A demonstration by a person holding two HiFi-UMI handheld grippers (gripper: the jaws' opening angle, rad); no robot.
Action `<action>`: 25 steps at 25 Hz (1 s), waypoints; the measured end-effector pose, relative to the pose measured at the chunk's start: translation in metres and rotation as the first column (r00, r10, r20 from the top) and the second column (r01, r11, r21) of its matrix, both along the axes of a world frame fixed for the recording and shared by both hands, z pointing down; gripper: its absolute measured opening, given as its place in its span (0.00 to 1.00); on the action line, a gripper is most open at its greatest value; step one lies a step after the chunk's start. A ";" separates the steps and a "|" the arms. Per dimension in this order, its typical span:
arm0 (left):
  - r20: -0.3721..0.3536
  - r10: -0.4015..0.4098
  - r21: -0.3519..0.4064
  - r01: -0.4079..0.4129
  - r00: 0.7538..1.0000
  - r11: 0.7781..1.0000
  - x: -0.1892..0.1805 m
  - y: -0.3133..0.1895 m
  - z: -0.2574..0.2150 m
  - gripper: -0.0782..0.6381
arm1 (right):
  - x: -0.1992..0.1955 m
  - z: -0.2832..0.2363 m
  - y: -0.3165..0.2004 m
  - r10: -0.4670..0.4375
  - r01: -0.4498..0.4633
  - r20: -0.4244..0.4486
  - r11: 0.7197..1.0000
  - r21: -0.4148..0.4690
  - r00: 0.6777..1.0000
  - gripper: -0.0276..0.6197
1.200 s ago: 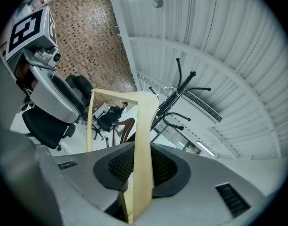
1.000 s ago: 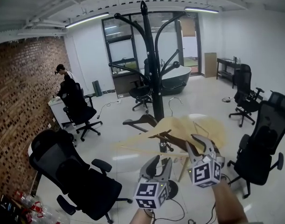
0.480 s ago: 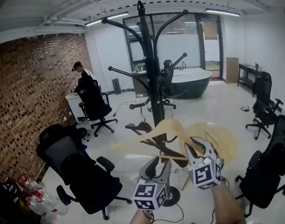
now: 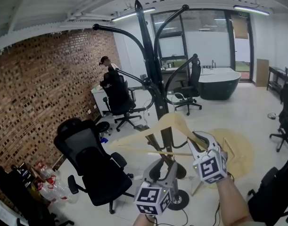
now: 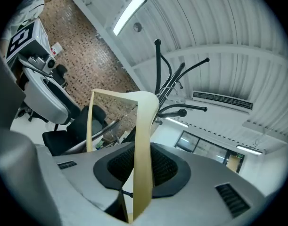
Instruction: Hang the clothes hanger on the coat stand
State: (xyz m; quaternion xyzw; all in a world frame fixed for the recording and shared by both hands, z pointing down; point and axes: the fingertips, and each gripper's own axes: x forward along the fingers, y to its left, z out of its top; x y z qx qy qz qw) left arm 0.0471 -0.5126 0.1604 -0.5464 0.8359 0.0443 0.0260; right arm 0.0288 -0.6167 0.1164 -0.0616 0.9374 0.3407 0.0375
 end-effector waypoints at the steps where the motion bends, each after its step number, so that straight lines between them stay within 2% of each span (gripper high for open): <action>1: 0.000 -0.007 0.002 0.007 1.000 1.000 0.000 -0.004 0.001 0.36 | -0.003 0.000 -0.005 -0.012 0.012 0.004 1.000 -0.010 1.000 0.16; 6: 0.006 0.003 -0.012 -0.003 1.000 1.000 -0.002 -0.022 0.007 0.36 | -0.017 0.007 -0.021 -0.042 0.042 -0.018 0.999 -0.024 0.999 0.16; 10: 0.005 0.003 -0.018 -0.003 1.000 1.000 -0.006 -0.033 0.011 0.36 | -0.032 0.015 -0.037 -0.085 0.084 -0.010 0.992 -0.090 0.996 0.16; 16: -0.007 -0.007 -0.031 0.007 1.000 1.000 -0.011 -0.040 0.016 0.36 | -0.039 0.025 -0.050 -0.116 0.113 -0.017 0.985 -0.128 0.993 0.16; 25: -0.033 0.003 -0.048 -0.005 0.999 0.999 0.001 -0.052 0.042 0.36 | -0.048 0.075 -0.059 -0.144 0.137 -0.053 0.982 -0.127 0.988 0.16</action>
